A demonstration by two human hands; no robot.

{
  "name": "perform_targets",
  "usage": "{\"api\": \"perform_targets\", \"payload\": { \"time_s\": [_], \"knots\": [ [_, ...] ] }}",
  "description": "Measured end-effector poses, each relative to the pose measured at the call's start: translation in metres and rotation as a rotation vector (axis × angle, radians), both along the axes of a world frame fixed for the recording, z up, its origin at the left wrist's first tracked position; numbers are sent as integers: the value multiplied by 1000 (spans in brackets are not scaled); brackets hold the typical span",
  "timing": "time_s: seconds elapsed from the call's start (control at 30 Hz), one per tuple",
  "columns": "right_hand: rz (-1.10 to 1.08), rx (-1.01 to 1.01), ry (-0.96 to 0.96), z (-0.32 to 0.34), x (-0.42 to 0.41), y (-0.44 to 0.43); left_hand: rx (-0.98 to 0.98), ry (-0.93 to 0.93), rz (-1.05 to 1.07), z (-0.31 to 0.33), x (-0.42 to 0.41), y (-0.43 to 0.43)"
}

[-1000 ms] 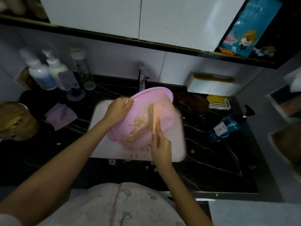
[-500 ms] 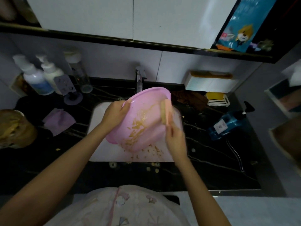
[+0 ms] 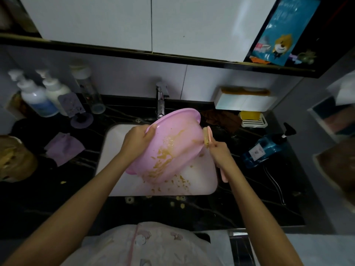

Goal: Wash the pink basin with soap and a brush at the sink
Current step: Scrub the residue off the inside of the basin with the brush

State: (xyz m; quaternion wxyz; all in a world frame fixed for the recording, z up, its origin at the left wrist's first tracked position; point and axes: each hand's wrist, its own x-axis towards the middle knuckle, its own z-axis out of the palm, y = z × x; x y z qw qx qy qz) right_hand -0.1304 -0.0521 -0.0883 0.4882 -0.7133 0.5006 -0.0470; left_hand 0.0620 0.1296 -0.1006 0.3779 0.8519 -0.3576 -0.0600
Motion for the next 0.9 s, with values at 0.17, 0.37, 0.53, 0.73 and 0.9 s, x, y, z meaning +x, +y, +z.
{"api": "perform_targets", "payload": {
  "time_s": [0.17, 0.37, 0.53, 0.73, 0.9],
  "knots": [
    [346, -293, -28, 22, 3, 25, -9, 34, 16, -3, -2, 6],
    [165, -174, 110, 28, 14, -1, 32, 12, -11, -1, -12, -5],
    [490, -379, 14, 38, 0, 38, 28, 4, -17, -2, -4, -1],
    [350, -381, 41, 33, 10, 16, 21, 19, -21, -1, 0, -1],
    [762, -764, 41, 26, -11, 80, 42, 17, -32, 2, 2, 2]
  ]
}}
